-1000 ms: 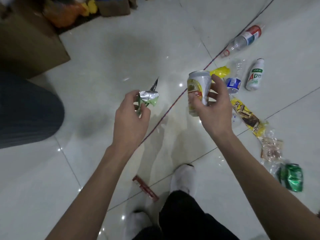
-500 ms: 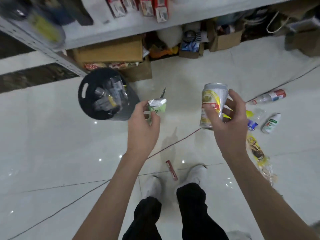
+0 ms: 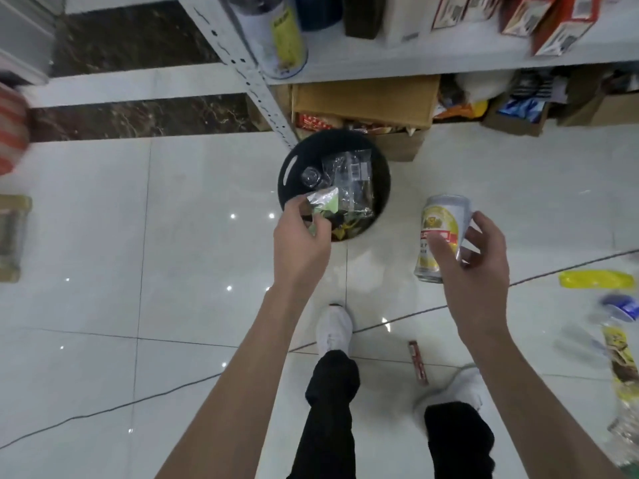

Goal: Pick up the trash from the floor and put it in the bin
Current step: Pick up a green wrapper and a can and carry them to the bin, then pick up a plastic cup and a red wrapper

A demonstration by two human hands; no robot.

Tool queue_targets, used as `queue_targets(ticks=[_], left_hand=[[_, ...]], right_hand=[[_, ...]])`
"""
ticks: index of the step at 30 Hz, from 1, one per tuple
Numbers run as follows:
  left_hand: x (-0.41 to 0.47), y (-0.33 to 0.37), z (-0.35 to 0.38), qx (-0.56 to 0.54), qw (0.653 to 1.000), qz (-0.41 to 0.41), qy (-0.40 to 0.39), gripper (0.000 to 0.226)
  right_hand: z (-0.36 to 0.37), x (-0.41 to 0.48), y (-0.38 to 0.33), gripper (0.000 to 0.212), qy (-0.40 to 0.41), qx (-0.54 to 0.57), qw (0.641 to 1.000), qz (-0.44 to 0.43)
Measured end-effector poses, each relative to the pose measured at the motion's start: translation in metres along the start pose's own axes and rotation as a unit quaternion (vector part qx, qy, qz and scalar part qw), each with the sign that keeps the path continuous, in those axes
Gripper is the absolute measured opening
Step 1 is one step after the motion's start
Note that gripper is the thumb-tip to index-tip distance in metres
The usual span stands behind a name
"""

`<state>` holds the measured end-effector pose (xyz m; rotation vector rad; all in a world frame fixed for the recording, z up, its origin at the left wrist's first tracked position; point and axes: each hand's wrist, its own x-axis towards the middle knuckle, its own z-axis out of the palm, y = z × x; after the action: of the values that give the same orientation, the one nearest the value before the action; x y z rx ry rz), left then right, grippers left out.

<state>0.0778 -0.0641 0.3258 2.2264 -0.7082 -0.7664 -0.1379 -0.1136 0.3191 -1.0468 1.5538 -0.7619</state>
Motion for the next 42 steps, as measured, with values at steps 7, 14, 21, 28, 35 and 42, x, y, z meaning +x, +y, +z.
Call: queue_targets(ticks=[7,14,21,28,35,42], left_hand=[[0.085,-0.038,-0.008,0.037,0.998,0.028,-0.049,0.044],[0.11,-0.075,-0.047,0.039,0.999,0.017,-0.03,0.039],[0.109,-0.091,-0.085,0.021,1.0,0.002,-0.011,0.039],[0.096,-0.088,-0.089,0.028,1.0,0.006,-0.003,0.036],[0.059,-0.06,-0.048,0.037,0.996,0.057,-0.054,0.034],[-0.003,-0.011,0.029,0.084,0.977,0.149,-0.125,0.032]], right_hand=[[0.077,0.013,0.017,0.072,0.02,-0.017,0.999,0.031],[0.141,0.032,0.011,0.073,0.01,-0.075,0.997,0.009],[0.191,0.033,-0.007,0.08,0.01,-0.06,0.998,-0.004],[0.165,0.014,-0.003,0.066,0.024,-0.093,0.995,-0.017],[0.083,-0.003,0.013,0.051,0.06,-0.119,0.991,-0.012],[-0.028,-0.013,0.031,0.047,0.132,-0.099,0.986,-0.001]])
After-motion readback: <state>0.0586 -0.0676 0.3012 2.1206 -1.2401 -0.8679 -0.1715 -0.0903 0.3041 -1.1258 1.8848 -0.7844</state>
